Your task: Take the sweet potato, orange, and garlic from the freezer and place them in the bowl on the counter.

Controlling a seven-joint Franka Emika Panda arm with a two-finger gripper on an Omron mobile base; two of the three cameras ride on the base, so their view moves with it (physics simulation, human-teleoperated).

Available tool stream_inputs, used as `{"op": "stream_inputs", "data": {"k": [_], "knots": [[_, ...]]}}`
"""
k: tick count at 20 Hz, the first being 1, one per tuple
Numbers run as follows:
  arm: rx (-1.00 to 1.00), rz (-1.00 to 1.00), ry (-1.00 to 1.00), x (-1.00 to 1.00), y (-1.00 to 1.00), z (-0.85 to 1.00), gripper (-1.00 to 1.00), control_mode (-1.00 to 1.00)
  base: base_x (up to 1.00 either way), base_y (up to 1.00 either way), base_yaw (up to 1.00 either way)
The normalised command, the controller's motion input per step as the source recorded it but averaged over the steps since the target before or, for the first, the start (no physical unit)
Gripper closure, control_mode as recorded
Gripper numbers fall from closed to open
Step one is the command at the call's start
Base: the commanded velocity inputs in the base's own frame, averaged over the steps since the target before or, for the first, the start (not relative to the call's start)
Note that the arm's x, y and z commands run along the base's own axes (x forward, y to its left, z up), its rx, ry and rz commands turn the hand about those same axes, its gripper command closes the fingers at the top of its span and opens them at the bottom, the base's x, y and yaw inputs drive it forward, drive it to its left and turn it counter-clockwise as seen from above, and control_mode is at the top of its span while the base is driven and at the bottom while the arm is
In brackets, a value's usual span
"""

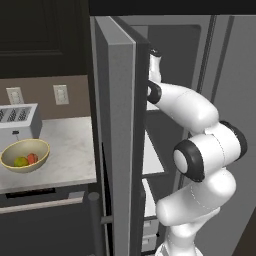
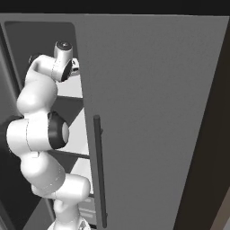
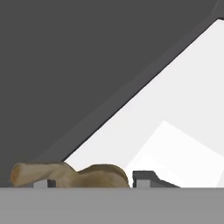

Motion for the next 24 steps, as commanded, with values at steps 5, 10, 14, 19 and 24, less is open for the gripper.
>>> {"op": "stream_inputs", "data": {"k": [5,10,14,19,24], "knots": [[0.0,0.0,-0.02,-0.01,0.0,-0.01,1.0,-1.0,0.0,0.0,0.0],[0.0,0.0,-0.02,-0.48,-0.11,0.01,1.0,-1.0,0.0,0.0,0.0],[0.0,0.0,0.0,-0.63,-0.29,0.04,1.0,-1.0,0.0,0.0,0.0],[0.0,-0.06,-0.04,-0.54,-0.19,0.1,1.0,-1.0,0.0,0.0,0.0],[0.0,-0.08,-0.01,-0.59,-0.28,0.13,1.0,-1.0,0.0,0.0,0.0]]}}
